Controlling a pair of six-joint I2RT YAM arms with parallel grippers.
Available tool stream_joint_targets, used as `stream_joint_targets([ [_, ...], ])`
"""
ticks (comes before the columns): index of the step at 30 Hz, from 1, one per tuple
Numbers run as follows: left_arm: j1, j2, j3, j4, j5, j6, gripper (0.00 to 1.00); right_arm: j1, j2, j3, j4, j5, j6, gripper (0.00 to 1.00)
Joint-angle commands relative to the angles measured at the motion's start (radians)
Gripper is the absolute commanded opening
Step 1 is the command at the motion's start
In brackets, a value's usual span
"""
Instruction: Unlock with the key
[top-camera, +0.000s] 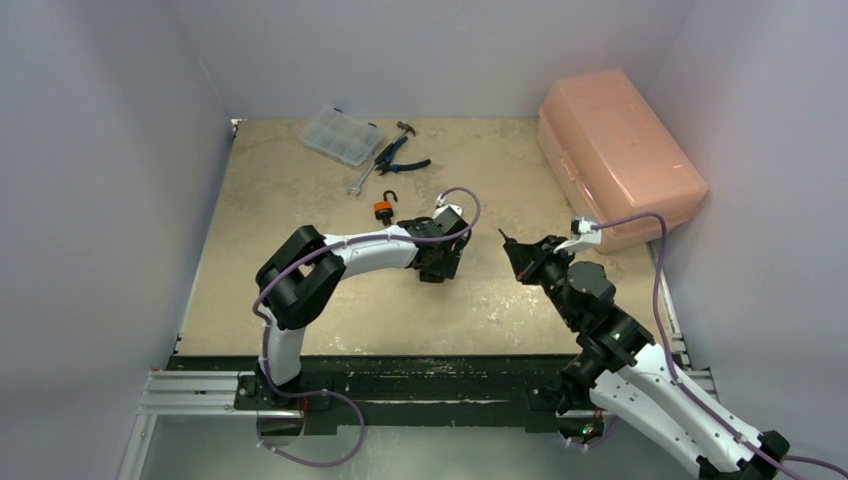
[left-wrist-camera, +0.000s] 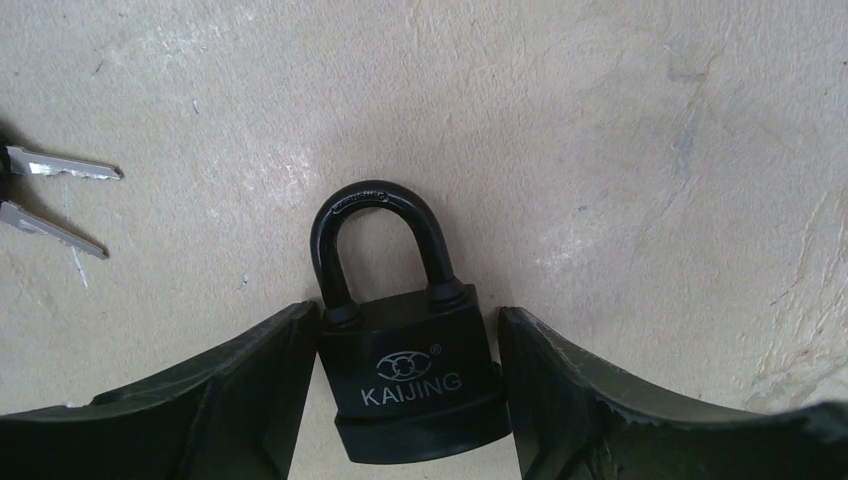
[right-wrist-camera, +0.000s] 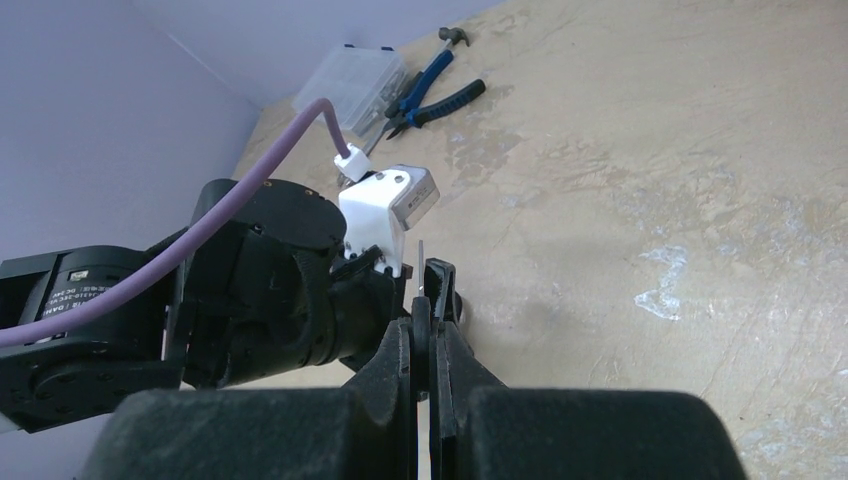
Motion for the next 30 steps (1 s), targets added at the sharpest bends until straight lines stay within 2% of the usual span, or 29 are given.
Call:
stream_joint_targets([
  [1,0.007,0.015,0.032,-0.003,-0.049,-0.058,0.68,0.002,0.007,0.014,0.006,0.014,-0.013,0.00],
  [6,0.006,0.023,0.039,-0.017,-0.059,-0.096,0.73,0.001,0.011,0.009,0.011,0.006,-0.005,0.00],
  [12,0.007,0.038,0.077,-0.061,-0.092,-0.125,0.73,0.001,0.024,0.009,0.008,-0.003,0.001,0.00],
  [14,0.007,0.046,0.087,-0.072,-0.096,-0.134,0.72,0.002,0.024,0.008,0.006,-0.003,0.002,0.00],
  [18,0.007,0.061,0.106,-0.108,-0.107,-0.157,0.61,0.002,0.028,0.005,0.006,-0.004,0.006,0.00],
  [24,0.007,0.049,0.085,-0.096,-0.086,-0.174,0.55,0.002,0.027,0.001,0.005,-0.005,0.008,0.00],
  [27,0.007,0.050,0.067,-0.082,-0.066,-0.176,0.41,0.002,0.027,0.001,0.004,-0.006,0.007,0.00],
  [28,0.007,0.047,0.061,-0.075,-0.062,-0.177,0.29,0.002,0.027,0.002,0.003,-0.006,0.008,0.00],
  [30,0.007,0.037,0.041,-0.051,-0.048,-0.180,0.12,0.002,0.026,0.003,-0.001,-0.006,0.008,0.00],
])
